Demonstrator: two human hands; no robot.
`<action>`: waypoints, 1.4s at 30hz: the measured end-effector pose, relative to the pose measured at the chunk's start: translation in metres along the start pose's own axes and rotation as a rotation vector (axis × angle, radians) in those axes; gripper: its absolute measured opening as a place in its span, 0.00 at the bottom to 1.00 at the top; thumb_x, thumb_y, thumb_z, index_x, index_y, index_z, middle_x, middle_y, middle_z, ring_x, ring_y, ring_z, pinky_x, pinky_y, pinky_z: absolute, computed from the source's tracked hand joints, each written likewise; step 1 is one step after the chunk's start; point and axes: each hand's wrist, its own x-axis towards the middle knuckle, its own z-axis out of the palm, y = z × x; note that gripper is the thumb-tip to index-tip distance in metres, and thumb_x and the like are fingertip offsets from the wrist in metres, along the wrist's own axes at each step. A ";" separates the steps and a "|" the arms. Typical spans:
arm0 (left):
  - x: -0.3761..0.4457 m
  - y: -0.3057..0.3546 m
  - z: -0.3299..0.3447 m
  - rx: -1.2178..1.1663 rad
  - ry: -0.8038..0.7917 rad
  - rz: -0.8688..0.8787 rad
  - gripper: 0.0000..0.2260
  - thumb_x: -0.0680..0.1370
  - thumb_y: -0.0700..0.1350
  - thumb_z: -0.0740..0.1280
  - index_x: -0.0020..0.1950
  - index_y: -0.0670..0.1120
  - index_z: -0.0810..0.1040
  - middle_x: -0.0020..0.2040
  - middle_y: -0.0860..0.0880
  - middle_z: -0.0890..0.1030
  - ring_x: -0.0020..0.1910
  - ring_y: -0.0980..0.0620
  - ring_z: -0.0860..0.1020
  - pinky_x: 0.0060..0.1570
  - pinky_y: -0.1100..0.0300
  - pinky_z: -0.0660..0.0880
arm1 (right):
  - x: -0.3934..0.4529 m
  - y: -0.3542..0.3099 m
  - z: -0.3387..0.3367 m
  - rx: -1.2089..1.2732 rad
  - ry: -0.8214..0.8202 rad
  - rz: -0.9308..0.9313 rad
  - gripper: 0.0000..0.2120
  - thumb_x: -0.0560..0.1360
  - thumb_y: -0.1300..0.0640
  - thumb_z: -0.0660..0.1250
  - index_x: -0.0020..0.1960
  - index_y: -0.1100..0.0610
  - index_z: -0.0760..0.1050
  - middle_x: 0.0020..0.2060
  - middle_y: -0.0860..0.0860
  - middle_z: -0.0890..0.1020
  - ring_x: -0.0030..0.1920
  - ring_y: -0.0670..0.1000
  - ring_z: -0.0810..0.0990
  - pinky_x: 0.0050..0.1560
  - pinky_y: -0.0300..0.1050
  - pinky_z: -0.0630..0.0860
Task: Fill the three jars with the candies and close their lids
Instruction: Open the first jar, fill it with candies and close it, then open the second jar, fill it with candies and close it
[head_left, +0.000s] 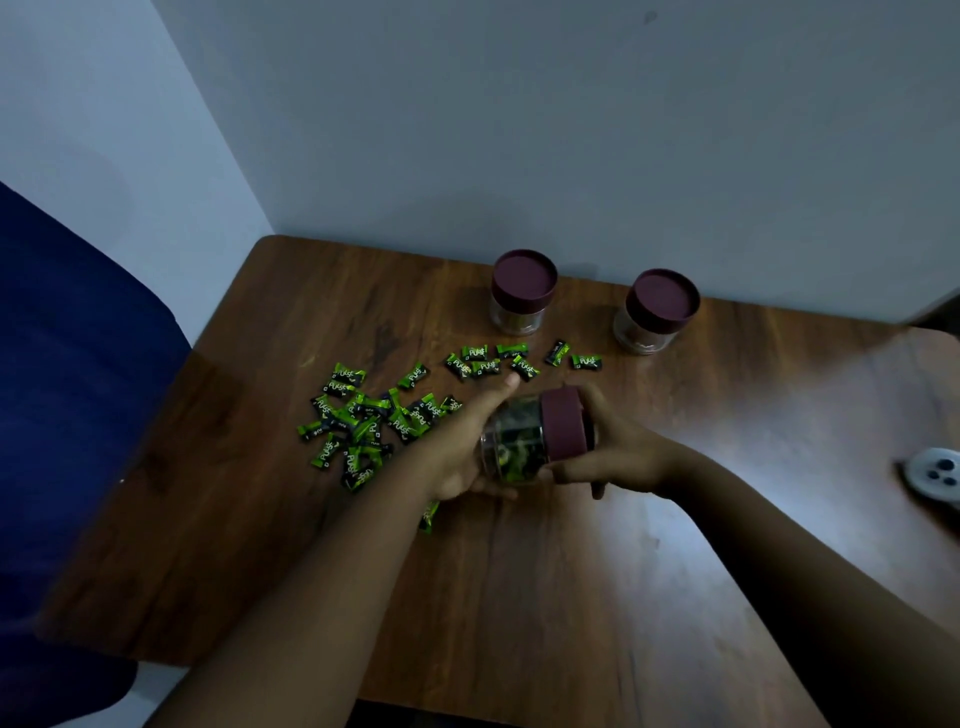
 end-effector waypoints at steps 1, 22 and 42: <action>0.001 0.000 0.000 0.046 0.040 0.085 0.29 0.67 0.73 0.68 0.59 0.55 0.81 0.55 0.44 0.85 0.49 0.45 0.86 0.40 0.48 0.83 | 0.000 -0.001 0.000 0.041 -0.016 0.028 0.46 0.62 0.48 0.82 0.71 0.38 0.57 0.59 0.52 0.78 0.47 0.52 0.85 0.34 0.50 0.80; -0.016 0.032 -0.113 0.659 0.292 0.461 0.41 0.56 0.70 0.80 0.66 0.69 0.68 0.67 0.61 0.76 0.64 0.61 0.77 0.55 0.64 0.76 | 0.089 -0.064 0.033 -0.086 0.207 -0.231 0.45 0.65 0.59 0.84 0.76 0.48 0.66 0.70 0.50 0.72 0.67 0.49 0.76 0.64 0.45 0.77; 0.110 0.101 -0.227 0.636 0.739 0.468 0.37 0.66 0.55 0.82 0.66 0.46 0.67 0.65 0.46 0.76 0.64 0.42 0.75 0.57 0.48 0.76 | 0.195 -0.093 0.050 -0.952 0.949 -0.180 0.19 0.74 0.53 0.67 0.62 0.59 0.79 0.59 0.59 0.79 0.56 0.65 0.77 0.52 0.55 0.74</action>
